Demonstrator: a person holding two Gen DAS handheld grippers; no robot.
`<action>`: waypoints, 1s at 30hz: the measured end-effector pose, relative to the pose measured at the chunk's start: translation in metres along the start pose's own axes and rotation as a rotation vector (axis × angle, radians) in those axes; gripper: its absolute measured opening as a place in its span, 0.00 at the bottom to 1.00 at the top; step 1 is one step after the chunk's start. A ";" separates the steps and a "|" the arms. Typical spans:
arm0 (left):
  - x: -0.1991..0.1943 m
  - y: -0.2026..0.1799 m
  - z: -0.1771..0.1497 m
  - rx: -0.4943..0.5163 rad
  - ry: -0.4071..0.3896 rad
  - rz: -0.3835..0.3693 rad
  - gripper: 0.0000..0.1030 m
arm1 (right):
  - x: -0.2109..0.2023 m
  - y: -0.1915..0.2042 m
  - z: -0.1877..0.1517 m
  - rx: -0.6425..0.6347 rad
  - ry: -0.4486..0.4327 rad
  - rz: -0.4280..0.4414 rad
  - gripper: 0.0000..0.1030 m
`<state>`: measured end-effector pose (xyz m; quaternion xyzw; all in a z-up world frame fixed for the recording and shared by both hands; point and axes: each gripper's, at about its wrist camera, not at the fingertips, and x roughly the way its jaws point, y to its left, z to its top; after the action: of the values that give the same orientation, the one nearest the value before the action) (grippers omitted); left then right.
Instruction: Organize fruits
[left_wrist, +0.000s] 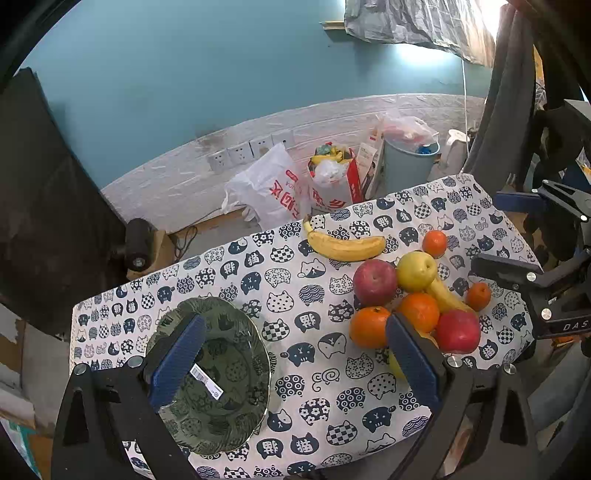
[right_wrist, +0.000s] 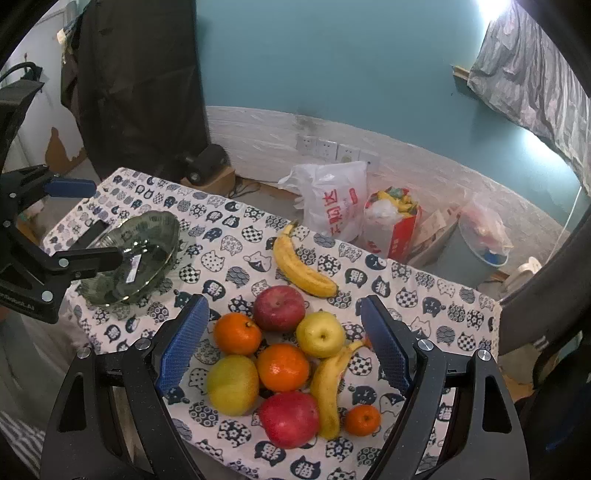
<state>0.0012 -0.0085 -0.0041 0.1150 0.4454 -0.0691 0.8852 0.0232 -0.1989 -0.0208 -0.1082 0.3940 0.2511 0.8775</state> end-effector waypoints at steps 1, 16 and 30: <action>0.000 0.000 0.000 0.000 0.001 0.000 0.96 | 0.000 0.000 0.000 -0.002 -0.002 -0.001 0.80; 0.000 -0.001 -0.001 0.001 0.004 -0.003 0.96 | 0.001 0.002 0.002 0.004 0.014 0.002 0.80; 0.002 -0.005 -0.001 0.003 0.011 -0.006 0.96 | 0.000 0.000 0.002 0.012 0.012 0.001 0.81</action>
<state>-0.0002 -0.0133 -0.0070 0.1153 0.4505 -0.0719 0.8824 0.0246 -0.1982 -0.0193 -0.1041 0.4009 0.2486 0.8756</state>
